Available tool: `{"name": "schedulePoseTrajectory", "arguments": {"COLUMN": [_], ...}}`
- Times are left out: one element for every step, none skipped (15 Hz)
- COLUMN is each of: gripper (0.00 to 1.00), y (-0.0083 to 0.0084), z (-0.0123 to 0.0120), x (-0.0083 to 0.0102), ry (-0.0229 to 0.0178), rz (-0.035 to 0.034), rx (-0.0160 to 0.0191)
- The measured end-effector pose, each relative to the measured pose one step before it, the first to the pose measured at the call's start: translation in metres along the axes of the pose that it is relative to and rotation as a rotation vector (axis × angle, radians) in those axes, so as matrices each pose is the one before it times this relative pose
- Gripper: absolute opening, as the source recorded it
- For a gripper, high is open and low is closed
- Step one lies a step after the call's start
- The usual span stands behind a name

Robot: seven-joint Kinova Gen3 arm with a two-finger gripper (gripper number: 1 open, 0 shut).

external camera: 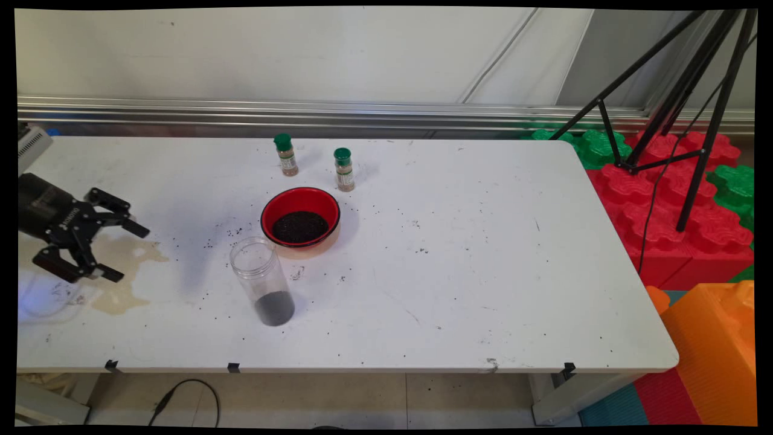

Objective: Pick up the black seasoning powder from the table

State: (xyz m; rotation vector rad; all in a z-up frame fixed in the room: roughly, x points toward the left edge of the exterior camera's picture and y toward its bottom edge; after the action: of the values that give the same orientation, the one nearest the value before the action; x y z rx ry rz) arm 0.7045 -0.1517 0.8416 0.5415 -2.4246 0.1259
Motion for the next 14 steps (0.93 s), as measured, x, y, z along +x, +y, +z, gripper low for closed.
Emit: {"name": "schedulePoseTrajectory", "arguments": {"gripper": [1.0, 1.0, 1.0, 1.0, 1.0, 1.0, 1.0, 1.0, 1.0, 1.0, 1.0, 1.0, 1.0, 1.0], "y": [0.00061, 0.00043, 0.00015, -0.00007, 0.00004, -0.00023, -0.00042, -0.00058, -0.00069, -0.00087, -0.00064, -0.00105, -0.00112, -0.00085], "z": [0.00541, 0.00517, 0.00463, 0.00547, 0.00459, 0.00558, 0.00578, 0.00473, 0.00558, 0.00638, 0.00415, 0.00557, 0.00553, 0.00453], "x": [0.00238, 0.00204, 0.00152, 0.00157, 0.00107, 0.00132, 0.00131, 0.00108, 0.0011, 0.00129, 0.00085, 0.00111, 0.00126, 0.00099], "ry": [0.01629, 0.01509, 0.01185, 0.01287, 0.01062, 0.01163, 0.01139, 0.00932, 0.01037, 0.01243, 0.00811, 0.01102, 0.01126, 0.00944], "rz": [0.0113, 0.01117, 0.00893, 0.01075, 0.00882, 0.0105, 0.01097, 0.00868, 0.00928, 0.01012, 0.00598, 0.00794, 0.00721, 0.00519], "rx": [-0.01107, -0.01018, -0.00855, -0.00922, -0.00706, -0.00831, -0.00749, -0.00559, -0.00579, -0.00563, -0.00253, -0.00351, -0.00315, -0.00217]}}
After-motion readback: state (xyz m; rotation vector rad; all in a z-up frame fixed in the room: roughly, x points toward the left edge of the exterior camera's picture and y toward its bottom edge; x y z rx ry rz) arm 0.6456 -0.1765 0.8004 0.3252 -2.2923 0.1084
